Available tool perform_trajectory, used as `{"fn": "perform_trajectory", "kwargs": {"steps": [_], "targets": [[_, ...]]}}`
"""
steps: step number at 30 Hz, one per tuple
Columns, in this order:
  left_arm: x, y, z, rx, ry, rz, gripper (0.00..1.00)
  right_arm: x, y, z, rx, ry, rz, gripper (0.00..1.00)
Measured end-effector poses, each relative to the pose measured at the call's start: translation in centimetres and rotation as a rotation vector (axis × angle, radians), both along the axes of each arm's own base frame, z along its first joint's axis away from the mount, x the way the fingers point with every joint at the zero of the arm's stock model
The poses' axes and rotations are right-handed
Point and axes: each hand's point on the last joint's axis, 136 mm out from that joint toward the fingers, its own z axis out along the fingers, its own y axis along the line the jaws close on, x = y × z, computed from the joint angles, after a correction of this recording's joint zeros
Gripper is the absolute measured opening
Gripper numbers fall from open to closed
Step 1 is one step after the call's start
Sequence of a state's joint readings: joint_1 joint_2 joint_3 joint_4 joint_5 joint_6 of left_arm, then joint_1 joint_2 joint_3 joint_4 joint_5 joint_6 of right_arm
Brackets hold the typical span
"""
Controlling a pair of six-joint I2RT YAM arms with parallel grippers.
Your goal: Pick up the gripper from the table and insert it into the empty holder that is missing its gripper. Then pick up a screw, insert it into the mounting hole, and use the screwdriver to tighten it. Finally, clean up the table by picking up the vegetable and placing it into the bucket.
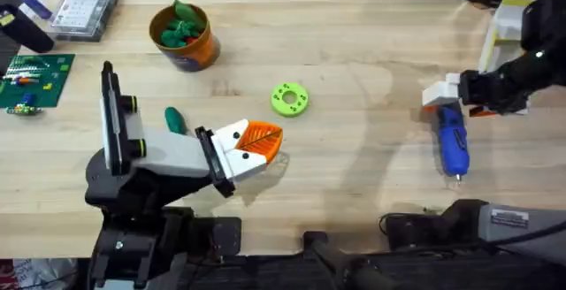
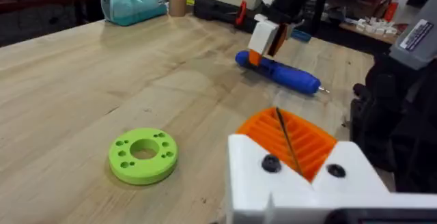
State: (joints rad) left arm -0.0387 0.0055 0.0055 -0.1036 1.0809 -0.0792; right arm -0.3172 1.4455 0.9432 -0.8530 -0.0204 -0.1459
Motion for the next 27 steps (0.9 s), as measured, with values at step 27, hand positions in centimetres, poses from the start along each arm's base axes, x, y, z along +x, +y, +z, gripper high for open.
{"fn": "perform_trajectory", "kwargs": {"steps": [27], "targets": [[0.0,0.0,0.0,0.000,0.000,0.001,0.004,0.7,-0.7,-2.6,-0.054,-0.047,0.057,0.986]]}}
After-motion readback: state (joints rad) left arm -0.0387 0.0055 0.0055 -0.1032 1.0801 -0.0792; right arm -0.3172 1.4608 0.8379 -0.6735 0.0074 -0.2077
